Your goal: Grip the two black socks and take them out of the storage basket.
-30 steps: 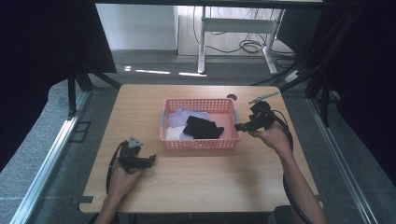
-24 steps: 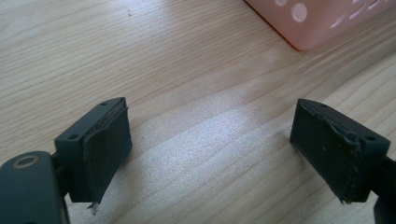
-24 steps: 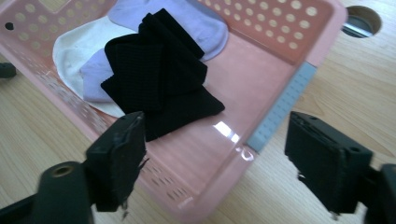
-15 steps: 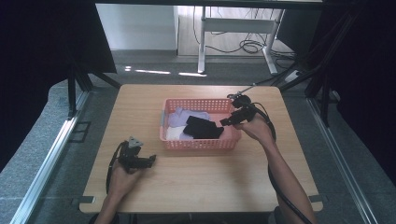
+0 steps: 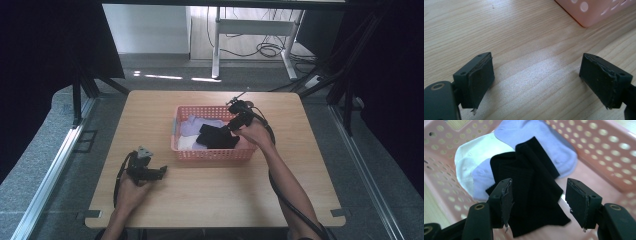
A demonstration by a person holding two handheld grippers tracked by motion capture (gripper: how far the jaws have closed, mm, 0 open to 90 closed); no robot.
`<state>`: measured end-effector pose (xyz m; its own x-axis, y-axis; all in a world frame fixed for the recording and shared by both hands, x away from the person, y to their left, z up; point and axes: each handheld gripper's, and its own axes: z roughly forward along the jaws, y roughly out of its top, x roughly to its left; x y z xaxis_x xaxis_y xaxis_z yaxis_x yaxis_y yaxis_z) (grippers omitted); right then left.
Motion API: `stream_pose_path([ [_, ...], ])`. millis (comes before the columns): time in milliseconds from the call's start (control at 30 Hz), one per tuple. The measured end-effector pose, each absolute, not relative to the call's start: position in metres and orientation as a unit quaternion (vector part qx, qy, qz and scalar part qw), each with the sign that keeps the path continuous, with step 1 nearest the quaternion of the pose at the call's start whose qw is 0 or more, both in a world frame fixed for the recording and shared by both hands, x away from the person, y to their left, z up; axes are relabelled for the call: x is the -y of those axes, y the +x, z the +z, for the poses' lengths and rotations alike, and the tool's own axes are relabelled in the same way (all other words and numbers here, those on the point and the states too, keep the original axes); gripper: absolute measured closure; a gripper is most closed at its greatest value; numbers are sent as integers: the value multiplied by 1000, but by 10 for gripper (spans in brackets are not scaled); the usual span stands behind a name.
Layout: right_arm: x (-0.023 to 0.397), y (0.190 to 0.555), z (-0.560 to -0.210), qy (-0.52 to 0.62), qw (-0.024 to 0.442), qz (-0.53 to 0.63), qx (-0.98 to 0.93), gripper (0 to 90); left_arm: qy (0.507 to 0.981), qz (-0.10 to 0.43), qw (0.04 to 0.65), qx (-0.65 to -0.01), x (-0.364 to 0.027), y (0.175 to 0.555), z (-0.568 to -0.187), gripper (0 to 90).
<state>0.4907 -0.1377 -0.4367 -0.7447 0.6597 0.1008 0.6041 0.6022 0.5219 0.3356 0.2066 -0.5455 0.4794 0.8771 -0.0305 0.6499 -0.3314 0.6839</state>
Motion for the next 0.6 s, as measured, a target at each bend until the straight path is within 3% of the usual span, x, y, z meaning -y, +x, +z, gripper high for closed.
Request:
stream_pose_path([
  [500, 88, 522, -477, 331, 51, 239, -911, 315, 796, 175, 325, -479, -207, 336, -546, 120],
  [533, 86, 523, -479, 329, 53, 232, -914, 344, 796, 175, 325, -479, -207, 336, -546, 120],
  [600, 83, 525, -483, 324, 50, 225, -918, 513, 796, 175, 325, -479, -207, 336, -546, 120],
])
